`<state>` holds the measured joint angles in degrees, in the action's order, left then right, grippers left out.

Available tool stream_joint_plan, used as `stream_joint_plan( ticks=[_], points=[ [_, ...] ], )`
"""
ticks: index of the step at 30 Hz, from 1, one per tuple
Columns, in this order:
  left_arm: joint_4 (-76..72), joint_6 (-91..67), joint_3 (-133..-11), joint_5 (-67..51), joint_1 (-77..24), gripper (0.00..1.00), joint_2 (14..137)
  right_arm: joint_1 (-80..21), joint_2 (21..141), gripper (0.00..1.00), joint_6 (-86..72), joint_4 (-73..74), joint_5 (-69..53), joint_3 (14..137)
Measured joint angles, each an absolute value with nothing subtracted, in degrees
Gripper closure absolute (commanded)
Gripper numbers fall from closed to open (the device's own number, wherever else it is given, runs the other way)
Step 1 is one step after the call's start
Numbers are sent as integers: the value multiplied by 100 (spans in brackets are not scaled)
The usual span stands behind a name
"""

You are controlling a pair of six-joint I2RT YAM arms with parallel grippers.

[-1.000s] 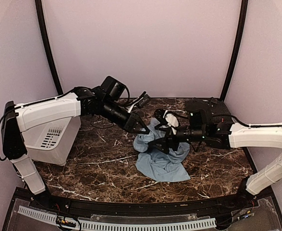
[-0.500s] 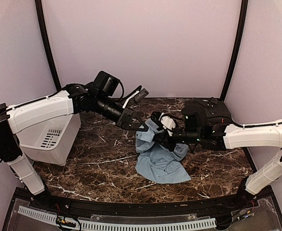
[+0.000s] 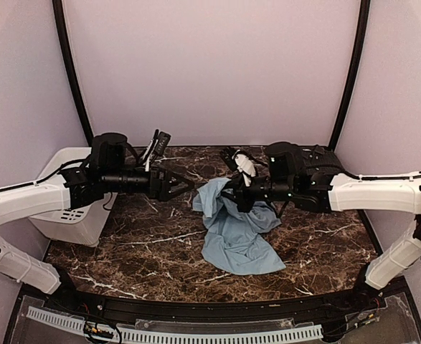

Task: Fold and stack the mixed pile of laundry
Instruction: Pass from the left arm to the right, then pass from the right arm to the left

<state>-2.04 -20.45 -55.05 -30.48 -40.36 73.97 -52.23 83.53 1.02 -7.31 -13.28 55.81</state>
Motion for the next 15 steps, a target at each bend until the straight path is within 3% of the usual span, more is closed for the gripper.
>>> stream_joint_plan(
  ticks=[7, 12, 14, 15],
  points=[
    [-1920, -2394, -4091, -2086, -4366, 13, 7059, -5157, 8794, 100, -565, -617, -1406, 6058],
    [-2613, -2362, -3830, -1756, -4720, 16, 7303, -5096, 8840, 100, -871, -611, -1555, 6243],
    [-2893, -2329, -3833, -1612, -4748, 23, 7428, -5094, 8860, 100, -917, -617, -1610, 6348],
    [-3000, -2309, -3846, -1546, -4748, 32, 7489, -5092, 8871, 100, -939, -622, -1662, 6407]
  ],
)
